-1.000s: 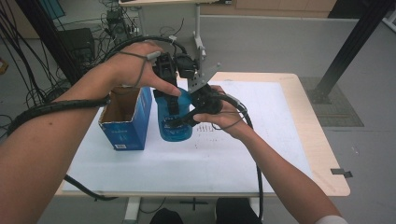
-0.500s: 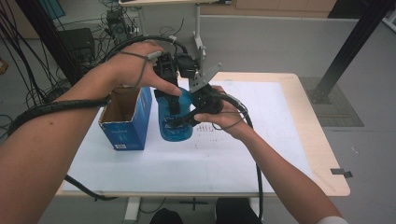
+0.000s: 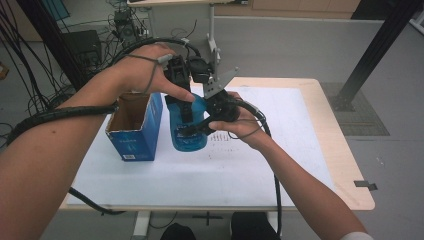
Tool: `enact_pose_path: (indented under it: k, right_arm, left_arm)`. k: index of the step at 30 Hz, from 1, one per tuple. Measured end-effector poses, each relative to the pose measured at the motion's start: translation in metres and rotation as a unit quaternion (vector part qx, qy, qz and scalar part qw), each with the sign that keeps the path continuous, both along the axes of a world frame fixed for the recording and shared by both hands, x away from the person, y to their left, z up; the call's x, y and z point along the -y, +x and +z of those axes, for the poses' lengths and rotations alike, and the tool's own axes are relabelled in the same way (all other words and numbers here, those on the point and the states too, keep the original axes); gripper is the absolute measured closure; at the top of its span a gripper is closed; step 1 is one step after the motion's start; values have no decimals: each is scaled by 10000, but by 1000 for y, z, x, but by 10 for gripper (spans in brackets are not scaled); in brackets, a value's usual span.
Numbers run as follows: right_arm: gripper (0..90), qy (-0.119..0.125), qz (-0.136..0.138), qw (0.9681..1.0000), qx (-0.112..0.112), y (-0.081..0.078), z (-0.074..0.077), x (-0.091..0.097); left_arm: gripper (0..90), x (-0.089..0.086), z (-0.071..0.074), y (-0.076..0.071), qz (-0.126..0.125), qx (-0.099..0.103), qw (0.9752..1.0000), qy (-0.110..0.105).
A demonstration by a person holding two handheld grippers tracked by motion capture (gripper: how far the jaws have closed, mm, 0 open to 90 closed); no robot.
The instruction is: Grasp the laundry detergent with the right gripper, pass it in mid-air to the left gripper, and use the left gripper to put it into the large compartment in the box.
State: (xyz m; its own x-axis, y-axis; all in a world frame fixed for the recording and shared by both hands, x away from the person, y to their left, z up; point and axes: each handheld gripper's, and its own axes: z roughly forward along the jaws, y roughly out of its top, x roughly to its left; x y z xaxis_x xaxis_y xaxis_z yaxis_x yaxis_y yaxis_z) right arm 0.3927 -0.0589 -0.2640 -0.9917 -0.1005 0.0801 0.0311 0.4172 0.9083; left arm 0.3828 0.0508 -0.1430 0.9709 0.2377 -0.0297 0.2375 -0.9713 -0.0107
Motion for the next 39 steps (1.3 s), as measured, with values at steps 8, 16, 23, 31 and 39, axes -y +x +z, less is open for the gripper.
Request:
enact_pose_path:
  k: [8,16,23,31,39]
  right_arm:
    - [417,9,-9,10000,-5,-1,0,1]
    - [408,73,-23,10000,-16,0,0,0]
    - [394,93,-37,9999,-27,0,0,0]
    - [338,75,-95,9999,-77,0,-2,3]
    - [146,-49,-488,9988,-93,0,-3,17]
  left_arm:
    - [375,0,0,-1,-45,-1,10000,-5]
    - [376,-2,0,0,-32,8,10000,-37]
    - [376,-1,-1,0,-17,11,10000,-54]
    - [376,1,-1,0,-23,16,10000,-59]
    - [376,-4,-1,2,111,30,9999,14]
